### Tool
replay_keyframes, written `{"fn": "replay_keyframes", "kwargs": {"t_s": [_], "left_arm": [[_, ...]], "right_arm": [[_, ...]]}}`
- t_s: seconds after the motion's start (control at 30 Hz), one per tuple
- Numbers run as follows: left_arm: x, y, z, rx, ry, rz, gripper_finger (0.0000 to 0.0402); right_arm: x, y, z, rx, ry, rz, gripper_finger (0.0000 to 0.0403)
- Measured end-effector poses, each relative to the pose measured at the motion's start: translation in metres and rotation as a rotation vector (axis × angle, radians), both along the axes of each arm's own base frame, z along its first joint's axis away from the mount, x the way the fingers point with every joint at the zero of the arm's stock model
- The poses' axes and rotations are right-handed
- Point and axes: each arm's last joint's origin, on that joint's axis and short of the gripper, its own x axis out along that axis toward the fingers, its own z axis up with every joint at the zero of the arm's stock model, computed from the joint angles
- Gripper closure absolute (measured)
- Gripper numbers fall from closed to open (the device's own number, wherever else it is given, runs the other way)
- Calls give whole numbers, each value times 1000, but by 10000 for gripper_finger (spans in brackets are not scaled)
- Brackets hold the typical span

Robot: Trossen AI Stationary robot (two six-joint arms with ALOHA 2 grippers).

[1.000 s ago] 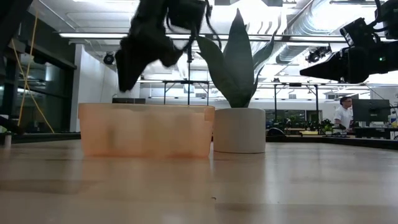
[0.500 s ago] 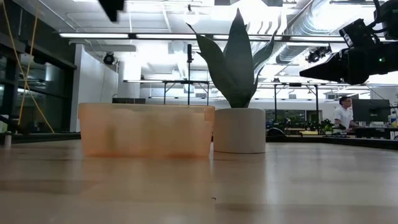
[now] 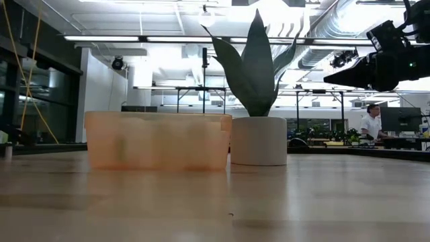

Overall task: Pick and place pill bottles into a basket
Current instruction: Put the white pill bottle into the orange container

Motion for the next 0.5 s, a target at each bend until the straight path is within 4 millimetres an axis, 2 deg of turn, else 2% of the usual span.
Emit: {"fn": "replay_keyframes", "kwargs": {"t_s": [0.1, 0.23, 0.5], "left_arm": [[-18, -18, -14, -43, 62, 59, 179], [-33, -33, -36, -69, 63, 48, 179], [-38, -29, -68, -30, 108, 30, 179]], "right_arm": [[0, 0, 0, 0, -2, 0, 391], [0, 0, 0, 0, -2, 0, 391], [0, 0, 0, 0, -3, 0, 391]]}}
